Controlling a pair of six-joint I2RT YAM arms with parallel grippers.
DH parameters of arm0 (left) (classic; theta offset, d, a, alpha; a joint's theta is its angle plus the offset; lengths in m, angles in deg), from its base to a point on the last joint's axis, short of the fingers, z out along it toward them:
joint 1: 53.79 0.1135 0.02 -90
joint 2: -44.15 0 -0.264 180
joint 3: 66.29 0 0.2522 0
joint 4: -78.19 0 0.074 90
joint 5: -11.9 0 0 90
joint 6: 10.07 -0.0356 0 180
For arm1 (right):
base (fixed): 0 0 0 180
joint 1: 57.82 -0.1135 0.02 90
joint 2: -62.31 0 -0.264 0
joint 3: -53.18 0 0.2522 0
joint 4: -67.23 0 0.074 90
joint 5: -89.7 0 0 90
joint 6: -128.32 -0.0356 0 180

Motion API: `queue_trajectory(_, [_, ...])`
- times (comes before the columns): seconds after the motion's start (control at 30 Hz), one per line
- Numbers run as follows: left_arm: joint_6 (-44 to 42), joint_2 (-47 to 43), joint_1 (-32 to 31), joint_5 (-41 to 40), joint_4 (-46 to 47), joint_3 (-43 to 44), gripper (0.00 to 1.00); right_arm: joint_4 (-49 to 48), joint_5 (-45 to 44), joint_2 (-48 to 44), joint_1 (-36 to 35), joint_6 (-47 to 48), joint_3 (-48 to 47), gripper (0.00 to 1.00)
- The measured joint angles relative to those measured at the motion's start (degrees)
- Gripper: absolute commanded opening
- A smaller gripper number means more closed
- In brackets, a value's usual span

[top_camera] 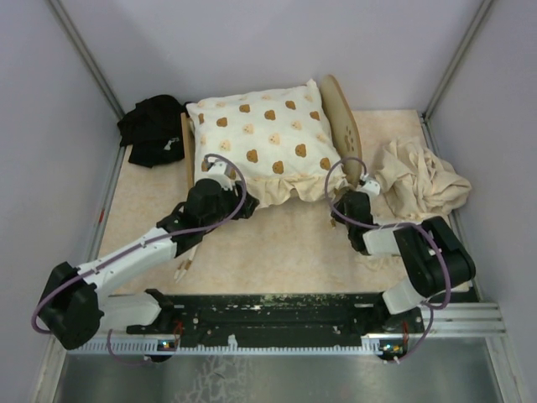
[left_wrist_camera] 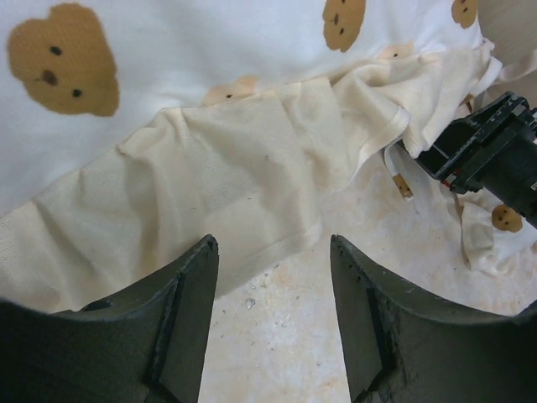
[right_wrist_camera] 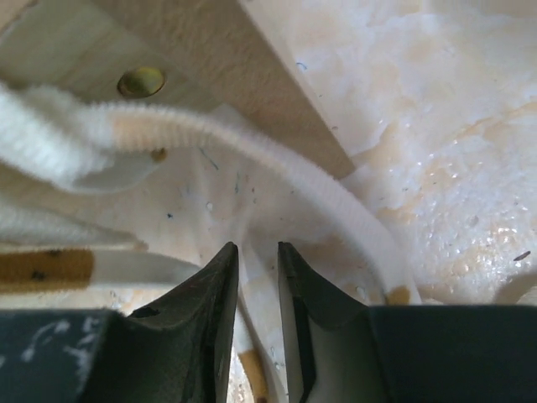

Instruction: Set up the pet bed

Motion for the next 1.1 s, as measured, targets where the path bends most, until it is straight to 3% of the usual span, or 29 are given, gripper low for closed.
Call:
queue_trajectory(0.1, [0.2,-1.0,1.4,-0.2,-0.5,-0.3,0.62,1.1,-2.2,1.0,0.0,-1.4,-1.3,0.19])
queue_trajectory(0.27, [0.7,-2.5,4.2,-1.0,-2.3,-0.4,0.63,4.5,-4.2,-0.7,0.0,-2.6,-1.4,0.19])
queue_trajectory(0.3, [0.7,-3.0,4.7,-1.2,-2.9,-0.4,0.63,5.9,-4.1,-1.7,0.0,-2.6,-1.4,0.20])
queue_trajectory(0.33, [0.7,-3.6,5.4,-1.4,-3.5,-0.4,0.63,7.6,-3.9,-3.2,0.0,-2.6,-1.4,0.29])
queue_trajectory(0.4, [0.7,-5.6,7.3,-2.0,-4.4,-0.4,0.63,10.4,-2.8,-7.2,-0.1,-2.5,-1.4,0.35])
queue_trajectory(0.57, [0.8,-8.2,10.3,-2.0,-5.8,-1.5,0.64,10.8,0.2,-9.6,-2.1,-1.4,-1.4,0.41])
queue_trajectory(0.8, [0.7,-9.8,13.3,-1.4,-7.4,-2.1,0.64,11.5,1.5,-7.3,-3.5,0.1,-1.4,0.41])
queue_trajectory(1.0, [0.7,-10.9,17.0,0.6,-7.6,-2.1,0.64,15.2,-3.1,-5.8,-8.1,0.0,-2.3,0.36])
queue_trajectory(1.1, [0.7,-10.8,18.8,2.1,-7.6,-2.1,0.64,18.9,-7.0,-5.5,-9.0,-1.3,-3.8,0.19])
